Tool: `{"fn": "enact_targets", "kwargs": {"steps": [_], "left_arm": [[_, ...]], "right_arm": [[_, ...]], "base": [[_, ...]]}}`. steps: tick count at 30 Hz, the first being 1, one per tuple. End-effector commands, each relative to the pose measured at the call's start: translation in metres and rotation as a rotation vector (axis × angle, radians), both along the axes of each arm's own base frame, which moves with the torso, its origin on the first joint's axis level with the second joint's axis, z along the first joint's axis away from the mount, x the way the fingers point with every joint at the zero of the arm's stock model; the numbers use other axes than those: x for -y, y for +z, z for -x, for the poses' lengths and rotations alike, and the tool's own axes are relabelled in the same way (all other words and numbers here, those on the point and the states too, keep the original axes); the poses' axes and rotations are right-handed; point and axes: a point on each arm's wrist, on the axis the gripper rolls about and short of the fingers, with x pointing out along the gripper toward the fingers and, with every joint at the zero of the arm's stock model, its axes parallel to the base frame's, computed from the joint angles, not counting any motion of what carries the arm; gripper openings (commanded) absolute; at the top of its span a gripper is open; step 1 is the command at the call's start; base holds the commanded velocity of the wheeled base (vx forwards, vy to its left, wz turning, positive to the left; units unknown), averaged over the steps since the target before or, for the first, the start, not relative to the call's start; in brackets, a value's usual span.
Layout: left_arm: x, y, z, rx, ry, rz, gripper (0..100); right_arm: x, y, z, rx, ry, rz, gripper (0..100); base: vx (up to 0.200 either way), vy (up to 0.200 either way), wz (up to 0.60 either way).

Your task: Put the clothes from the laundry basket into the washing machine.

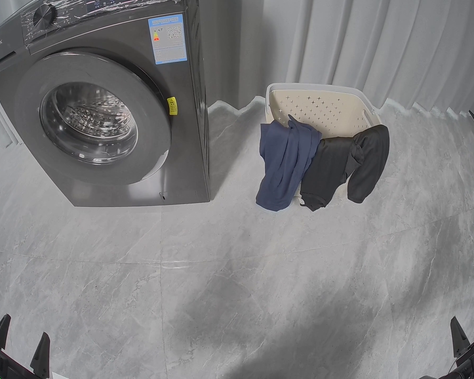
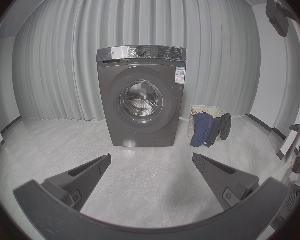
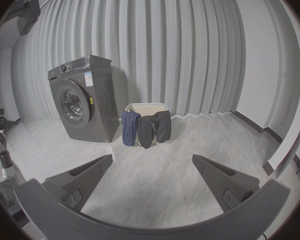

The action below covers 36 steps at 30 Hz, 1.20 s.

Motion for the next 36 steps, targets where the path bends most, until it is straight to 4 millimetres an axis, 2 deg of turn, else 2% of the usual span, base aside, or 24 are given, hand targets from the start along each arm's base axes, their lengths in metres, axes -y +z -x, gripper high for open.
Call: {"fn": "enact_targets", "kwargs": {"steps": [1,6,36], "left_arm": [[0.0,-0.0048,-0.0001,-0.002,0.001,0.0,100],[0.0,-0.0048,-0.0001,-0.002,0.001,0.0,100],[0.0,-0.0048,-0.0001,-0.002,-0.001,0.0,100]], "right_arm": [[0.0,-0.0052,-0.0002,-0.003,0.001,0.001,100],[0.0,-0.0052,-0.0002,-0.003,0.001,0.002,100],[0.0,-0.0052,-0.0002,-0.003,0.002,0.001,100]], "base": [[0.0,0.0,0.0],[0.0,0.0,0.0],[0.0,-0.2,0.0]]}}
